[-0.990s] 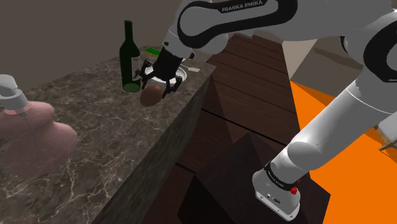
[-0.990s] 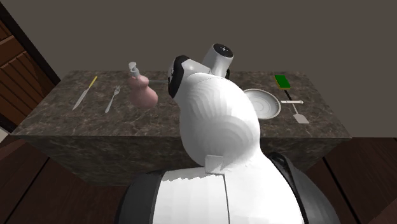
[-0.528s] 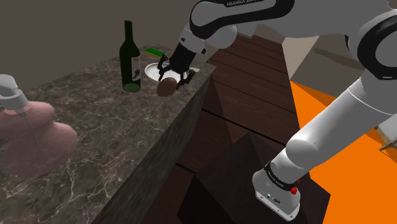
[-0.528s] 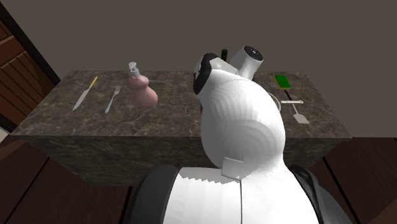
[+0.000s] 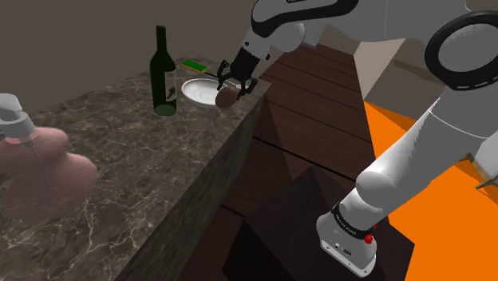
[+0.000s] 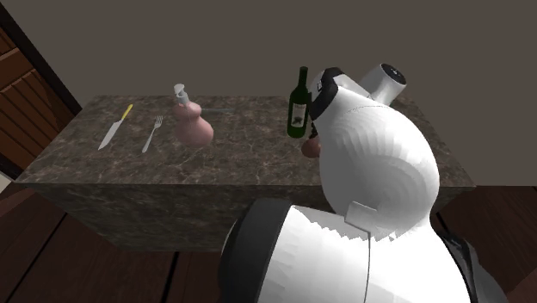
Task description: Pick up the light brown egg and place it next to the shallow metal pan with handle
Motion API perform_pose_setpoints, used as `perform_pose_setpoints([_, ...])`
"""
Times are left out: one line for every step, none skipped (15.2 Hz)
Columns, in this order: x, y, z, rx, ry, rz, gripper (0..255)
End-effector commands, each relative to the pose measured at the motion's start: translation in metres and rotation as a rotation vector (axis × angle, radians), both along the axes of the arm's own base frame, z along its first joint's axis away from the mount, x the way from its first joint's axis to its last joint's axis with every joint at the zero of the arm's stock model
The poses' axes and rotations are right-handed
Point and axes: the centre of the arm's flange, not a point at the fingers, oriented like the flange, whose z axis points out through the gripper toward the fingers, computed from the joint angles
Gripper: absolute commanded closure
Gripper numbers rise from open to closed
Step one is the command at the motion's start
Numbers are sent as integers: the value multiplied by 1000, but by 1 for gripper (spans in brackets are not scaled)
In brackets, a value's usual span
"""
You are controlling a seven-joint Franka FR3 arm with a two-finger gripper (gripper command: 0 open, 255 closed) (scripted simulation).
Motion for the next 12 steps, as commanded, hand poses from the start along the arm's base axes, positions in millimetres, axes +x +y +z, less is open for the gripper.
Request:
perform_pose_setpoints([1, -9, -9, 0, -1, 2, 255])
perform_pose_setpoints([1, -9, -14, 0, -1, 2, 255])
perform_pose_setpoints([1, -9, -19, 0, -1, 2, 255])
perform_pose_setpoints([1, -9, -24, 0, -1, 2, 255])
perform_pose_setpoints([1, -9, -30, 0, -1, 2, 255])
perform_pose_setpoints([1, -9, -35, 0, -1, 2, 255])
perform_pose_setpoints([1, -9, -40, 0, -1, 2, 255])
perform_pose_setpoints([1, -9, -46, 0, -1, 2, 255])
perform_pose_setpoints([1, -9, -51, 0, -1, 2, 255])
perform_pose_setpoints([1, -9, -56, 0, -1, 2, 255])
perform_pose_setpoints([1, -9, -61, 0, -1, 2, 255])
perform_pose_setpoints([1, -9, -67, 0, -1, 2, 255])
